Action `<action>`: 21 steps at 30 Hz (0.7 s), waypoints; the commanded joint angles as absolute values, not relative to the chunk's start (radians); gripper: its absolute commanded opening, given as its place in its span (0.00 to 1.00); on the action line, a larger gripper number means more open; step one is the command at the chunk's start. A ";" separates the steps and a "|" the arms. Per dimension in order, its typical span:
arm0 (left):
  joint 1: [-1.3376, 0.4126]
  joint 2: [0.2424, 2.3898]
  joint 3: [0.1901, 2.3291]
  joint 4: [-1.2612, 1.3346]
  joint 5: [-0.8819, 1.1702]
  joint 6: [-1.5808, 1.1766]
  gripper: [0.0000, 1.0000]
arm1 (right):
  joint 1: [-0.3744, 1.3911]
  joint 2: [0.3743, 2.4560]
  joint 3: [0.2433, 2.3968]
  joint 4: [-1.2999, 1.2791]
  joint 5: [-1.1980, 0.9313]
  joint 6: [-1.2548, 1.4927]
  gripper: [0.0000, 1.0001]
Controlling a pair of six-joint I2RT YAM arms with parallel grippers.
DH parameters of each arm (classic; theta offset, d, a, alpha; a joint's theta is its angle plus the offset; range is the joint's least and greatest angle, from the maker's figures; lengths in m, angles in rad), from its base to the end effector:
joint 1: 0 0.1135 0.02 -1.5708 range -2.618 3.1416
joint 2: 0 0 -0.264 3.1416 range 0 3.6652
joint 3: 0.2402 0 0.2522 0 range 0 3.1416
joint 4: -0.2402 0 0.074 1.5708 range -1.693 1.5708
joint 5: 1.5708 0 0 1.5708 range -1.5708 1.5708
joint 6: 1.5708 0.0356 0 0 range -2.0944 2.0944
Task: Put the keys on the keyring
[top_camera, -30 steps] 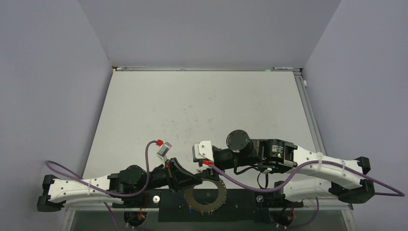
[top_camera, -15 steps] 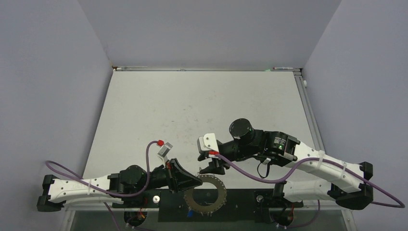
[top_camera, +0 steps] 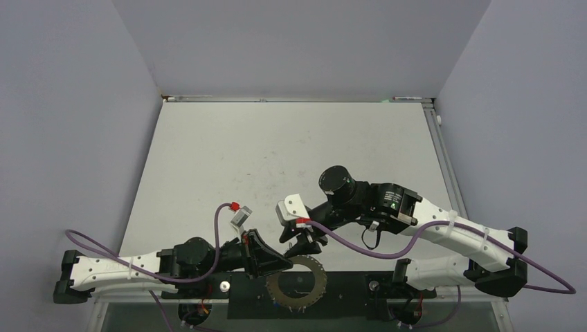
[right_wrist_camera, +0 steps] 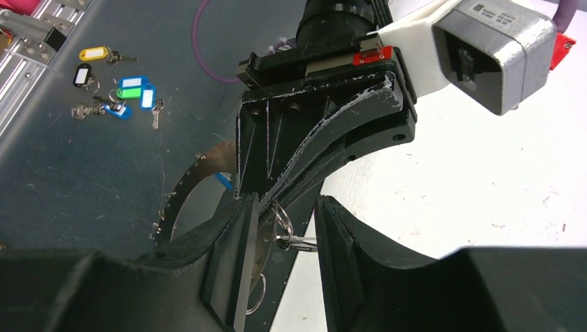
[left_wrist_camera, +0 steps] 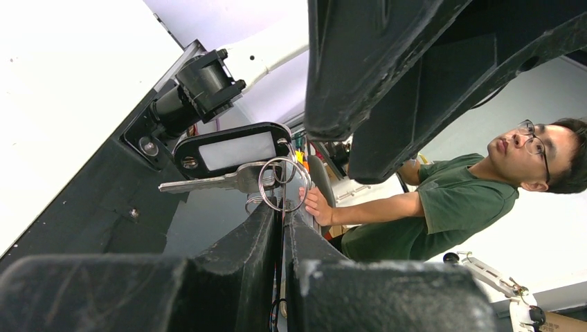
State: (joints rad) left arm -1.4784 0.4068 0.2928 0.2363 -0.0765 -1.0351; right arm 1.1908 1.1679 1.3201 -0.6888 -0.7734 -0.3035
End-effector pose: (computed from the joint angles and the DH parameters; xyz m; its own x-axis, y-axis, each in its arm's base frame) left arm 0.0153 -0.1356 0.2631 -0.8420 -0.2061 -0.4986 0.5129 -0.0190 -0.8582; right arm 0.0641 0.2275 0.4020 0.0842 -0.3657 -0.9269 -0.9033 -0.4207 0.0839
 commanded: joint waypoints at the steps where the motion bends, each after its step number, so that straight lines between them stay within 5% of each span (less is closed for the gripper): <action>1: -1.483 0.408 0.355 0.314 -0.061 -1.035 0.00 | 1.184 1.171 1.314 -0.674 -0.819 -0.327 0.37; 21: -1.485 0.407 0.355 0.316 -0.052 -1.035 0.00 | 1.184 1.208 1.292 -0.698 -0.802 -0.336 0.29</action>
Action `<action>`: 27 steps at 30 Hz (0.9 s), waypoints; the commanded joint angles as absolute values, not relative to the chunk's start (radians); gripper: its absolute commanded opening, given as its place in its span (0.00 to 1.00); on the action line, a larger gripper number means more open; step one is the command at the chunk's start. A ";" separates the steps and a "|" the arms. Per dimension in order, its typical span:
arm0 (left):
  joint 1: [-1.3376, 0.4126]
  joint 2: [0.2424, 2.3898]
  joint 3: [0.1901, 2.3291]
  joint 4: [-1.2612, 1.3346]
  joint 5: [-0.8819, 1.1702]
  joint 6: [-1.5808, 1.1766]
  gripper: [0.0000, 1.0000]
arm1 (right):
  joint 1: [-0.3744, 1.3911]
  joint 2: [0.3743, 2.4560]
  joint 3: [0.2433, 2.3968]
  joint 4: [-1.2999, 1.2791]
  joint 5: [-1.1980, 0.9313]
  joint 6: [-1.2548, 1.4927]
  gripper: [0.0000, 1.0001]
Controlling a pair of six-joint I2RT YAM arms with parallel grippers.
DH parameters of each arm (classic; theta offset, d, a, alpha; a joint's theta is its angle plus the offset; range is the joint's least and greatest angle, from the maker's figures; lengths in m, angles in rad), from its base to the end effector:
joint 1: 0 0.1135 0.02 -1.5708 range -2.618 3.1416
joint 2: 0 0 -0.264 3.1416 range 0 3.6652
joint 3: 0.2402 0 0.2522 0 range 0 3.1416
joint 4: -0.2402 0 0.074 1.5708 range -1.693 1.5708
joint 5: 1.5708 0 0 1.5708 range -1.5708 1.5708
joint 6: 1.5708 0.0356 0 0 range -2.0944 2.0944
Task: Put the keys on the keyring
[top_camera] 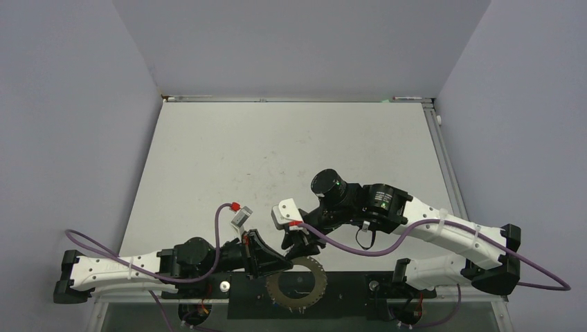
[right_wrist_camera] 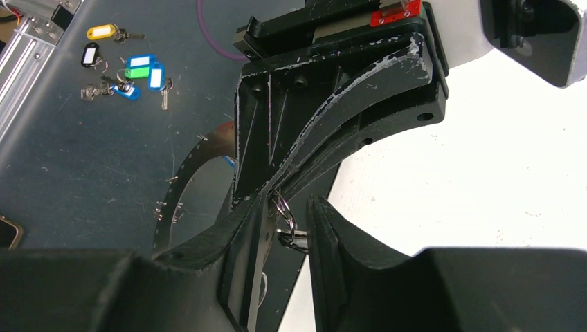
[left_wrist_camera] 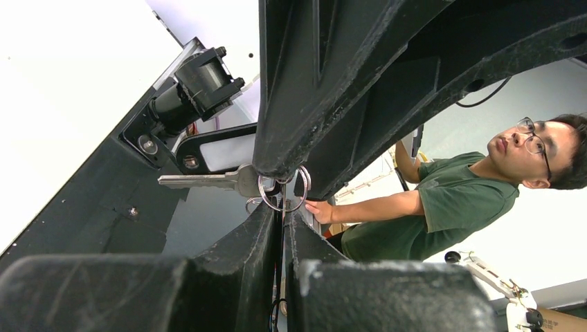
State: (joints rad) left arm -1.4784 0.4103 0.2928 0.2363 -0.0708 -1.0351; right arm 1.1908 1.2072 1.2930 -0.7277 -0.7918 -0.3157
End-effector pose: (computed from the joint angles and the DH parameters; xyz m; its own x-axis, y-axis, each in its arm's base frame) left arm 0.0151 -0.1361 0.2627 -0.8429 -0.1995 -0.4996 0.5131 -0.0188 -0.8581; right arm 0.0671 0.2363 0.3817 0.0571 -0.4451 -0.8937 -0.8901 -0.4281 0.1563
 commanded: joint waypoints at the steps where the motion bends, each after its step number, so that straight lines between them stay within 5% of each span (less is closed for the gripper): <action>1: -1.484 0.404 0.354 0.316 -0.054 -1.035 0.00 | 1.183 1.207 1.292 -0.699 -0.800 -0.336 0.27; 8: -1.484 0.406 0.356 0.315 -0.051 -1.035 0.00 | 1.181 1.210 1.290 -0.702 -0.795 -0.337 0.06; 19: -1.483 0.374 0.368 0.251 -0.064 -1.007 0.00 | 1.172 1.193 1.294 -0.645 -0.768 -0.286 0.05; 27: -1.483 0.298 0.381 0.123 -0.114 -0.955 0.30 | 1.171 1.168 1.279 -0.604 -0.725 -0.235 0.05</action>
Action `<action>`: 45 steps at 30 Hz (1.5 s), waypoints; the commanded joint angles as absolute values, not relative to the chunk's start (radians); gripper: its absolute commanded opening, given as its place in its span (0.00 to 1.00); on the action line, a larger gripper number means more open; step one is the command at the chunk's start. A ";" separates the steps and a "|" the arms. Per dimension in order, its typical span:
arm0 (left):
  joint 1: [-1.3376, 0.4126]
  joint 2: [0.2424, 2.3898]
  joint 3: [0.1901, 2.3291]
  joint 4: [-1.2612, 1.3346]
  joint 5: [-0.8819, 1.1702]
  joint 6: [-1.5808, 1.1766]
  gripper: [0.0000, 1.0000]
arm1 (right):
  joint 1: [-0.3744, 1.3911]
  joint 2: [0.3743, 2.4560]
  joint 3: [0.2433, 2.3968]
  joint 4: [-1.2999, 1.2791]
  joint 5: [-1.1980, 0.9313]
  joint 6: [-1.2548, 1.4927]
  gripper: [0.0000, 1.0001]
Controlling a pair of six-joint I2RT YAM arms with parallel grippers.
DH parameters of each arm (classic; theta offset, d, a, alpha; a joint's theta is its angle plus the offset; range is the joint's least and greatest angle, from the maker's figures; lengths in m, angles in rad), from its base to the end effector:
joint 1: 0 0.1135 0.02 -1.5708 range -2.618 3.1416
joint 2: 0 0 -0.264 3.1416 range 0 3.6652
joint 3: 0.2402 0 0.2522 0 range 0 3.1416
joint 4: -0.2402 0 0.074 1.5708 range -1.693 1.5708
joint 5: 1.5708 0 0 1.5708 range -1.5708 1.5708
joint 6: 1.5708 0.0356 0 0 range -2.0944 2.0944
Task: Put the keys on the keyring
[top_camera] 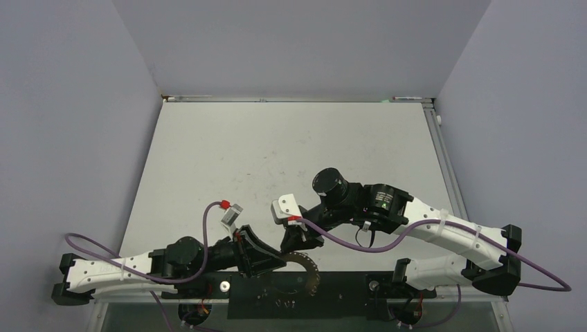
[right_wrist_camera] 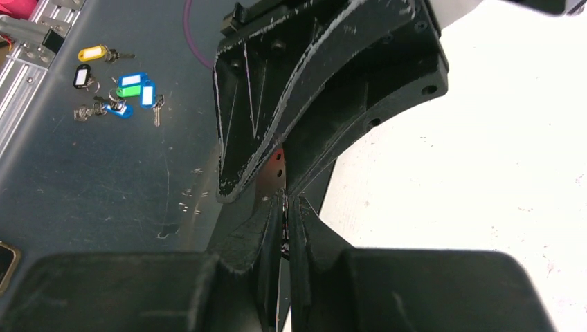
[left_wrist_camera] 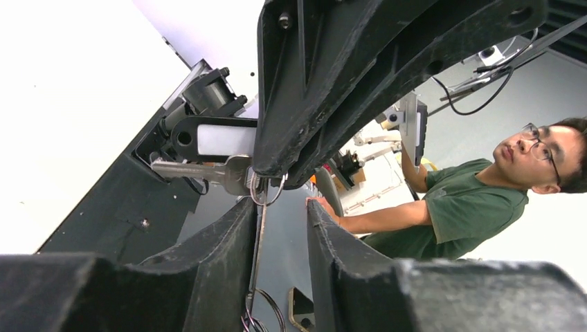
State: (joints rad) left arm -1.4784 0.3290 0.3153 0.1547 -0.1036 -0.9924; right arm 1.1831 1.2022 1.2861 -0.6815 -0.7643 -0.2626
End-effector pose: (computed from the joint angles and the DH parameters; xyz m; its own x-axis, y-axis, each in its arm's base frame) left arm 0.0151 -0.1234 0.2708 -0.8143 -0.2387 -0.5291 0.5471 -0.0113 -0.8370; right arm 0.0703 0.2374 0.3840 0.0242 -0.4364 -0.8994 -0.9095 -0.3831 0.1614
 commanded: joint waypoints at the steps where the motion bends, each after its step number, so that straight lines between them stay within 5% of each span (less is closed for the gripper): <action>1: -1.483 0.292 0.384 0.107 -0.118 -0.948 0.34 | 1.171 1.166 1.278 -0.600 -0.723 -0.233 0.05; 12: -1.483 0.243 0.469 -0.131 -0.174 -0.808 0.58 | 1.172 1.126 1.261 -0.557 -0.702 -0.193 0.05; 25: -1.483 0.376 0.605 -0.187 -0.152 -0.500 0.66 | 1.175 1.086 1.200 -0.503 -0.693 -0.140 0.05; 34: -1.483 0.499 0.674 -0.228 -0.160 -0.376 0.51 | 1.178 1.071 1.184 -0.484 -0.695 -0.128 0.05; 42: -1.483 0.518 0.671 -0.193 -0.187 -0.353 0.16 | 1.180 1.063 1.176 -0.478 -0.690 -0.122 0.05; 45: -1.483 0.520 0.666 -0.175 -0.189 -0.351 0.14 | 1.178 1.063 1.171 -0.474 -0.687 -0.118 0.05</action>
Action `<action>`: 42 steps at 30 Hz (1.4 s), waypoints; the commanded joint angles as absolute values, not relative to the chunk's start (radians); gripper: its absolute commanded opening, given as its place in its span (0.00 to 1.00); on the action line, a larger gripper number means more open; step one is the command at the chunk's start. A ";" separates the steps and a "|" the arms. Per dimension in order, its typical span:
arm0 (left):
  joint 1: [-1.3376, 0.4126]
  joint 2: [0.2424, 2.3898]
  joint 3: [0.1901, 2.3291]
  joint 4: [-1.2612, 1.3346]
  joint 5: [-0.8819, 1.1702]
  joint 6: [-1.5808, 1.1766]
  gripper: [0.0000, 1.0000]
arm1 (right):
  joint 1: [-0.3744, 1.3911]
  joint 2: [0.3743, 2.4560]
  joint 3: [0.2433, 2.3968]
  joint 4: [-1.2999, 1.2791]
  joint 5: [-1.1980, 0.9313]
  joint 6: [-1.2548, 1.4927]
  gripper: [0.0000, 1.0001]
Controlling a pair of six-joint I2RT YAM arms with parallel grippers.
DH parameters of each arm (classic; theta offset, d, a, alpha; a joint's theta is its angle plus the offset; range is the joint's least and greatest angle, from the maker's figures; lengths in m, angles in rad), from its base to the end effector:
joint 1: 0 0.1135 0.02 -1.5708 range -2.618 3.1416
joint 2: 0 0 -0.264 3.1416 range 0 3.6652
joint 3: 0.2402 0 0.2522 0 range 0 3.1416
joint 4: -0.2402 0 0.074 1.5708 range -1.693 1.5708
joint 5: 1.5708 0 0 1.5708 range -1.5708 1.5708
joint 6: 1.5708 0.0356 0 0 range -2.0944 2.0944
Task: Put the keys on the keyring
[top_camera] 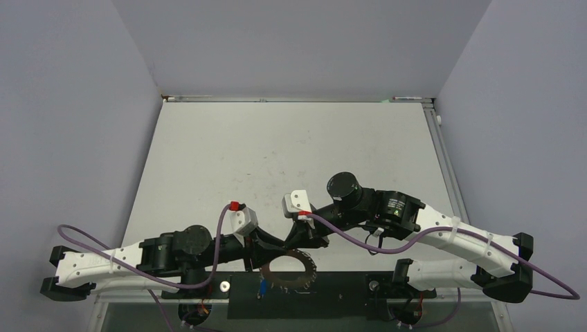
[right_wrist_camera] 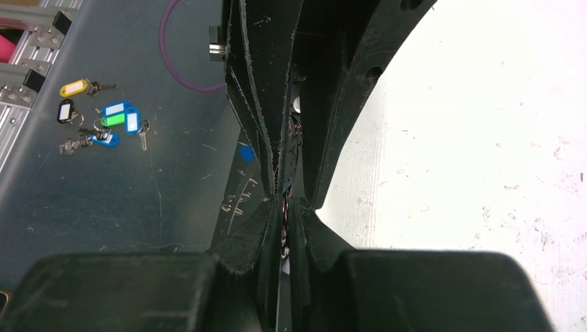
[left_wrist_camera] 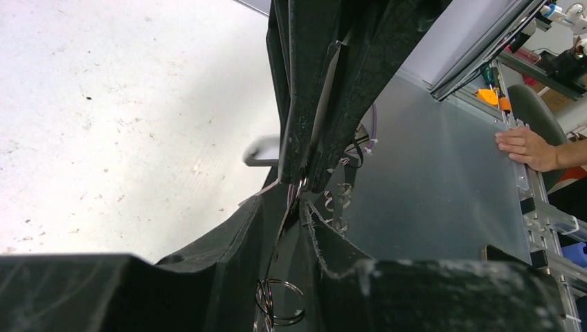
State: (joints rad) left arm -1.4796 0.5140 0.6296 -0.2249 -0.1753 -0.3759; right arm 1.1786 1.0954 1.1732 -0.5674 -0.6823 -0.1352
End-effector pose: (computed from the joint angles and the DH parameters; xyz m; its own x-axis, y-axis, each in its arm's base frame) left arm 0.0185 -0.1338 0.3193 -0.3634 0.0047 -0.9316 0.8938 0.2839 -0.3472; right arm 0.0666 0.2197 0.3793 -0.0528 -0.4013 -0.9144 -0.9456 -0.2742 0.1749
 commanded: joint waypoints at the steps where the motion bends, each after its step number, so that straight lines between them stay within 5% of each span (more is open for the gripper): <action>1: -1.483 0.520 0.666 -0.172 -0.187 -0.351 0.19 | 1.179 1.064 1.168 -0.472 -0.687 -0.116 0.05; 6: -1.483 0.511 0.661 -0.158 -0.157 -0.342 0.42 | 1.179 1.066 1.167 -0.468 -0.686 -0.113 0.05; 13: -1.483 0.490 0.627 -0.104 -0.104 -0.314 0.45 | 1.179 1.069 1.167 -0.460 -0.697 -0.107 0.05; 17: -1.483 0.480 0.620 -0.098 -0.069 -0.275 0.70 | 1.179 1.075 1.170 -0.461 -0.702 -0.104 0.05; 25: -1.485 0.431 0.659 -0.222 -0.059 -0.138 0.99 | 1.182 1.074 1.197 -0.479 -0.707 -0.105 0.05; 42: -1.485 0.420 0.738 -0.309 -0.040 0.215 0.96 | 1.193 1.094 1.260 -0.521 -0.742 -0.118 0.05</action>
State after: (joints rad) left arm -1.4796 0.3847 0.6704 -0.2798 -0.0463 0.1005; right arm 1.1835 1.0920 1.1896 -0.5549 -0.6987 -0.1143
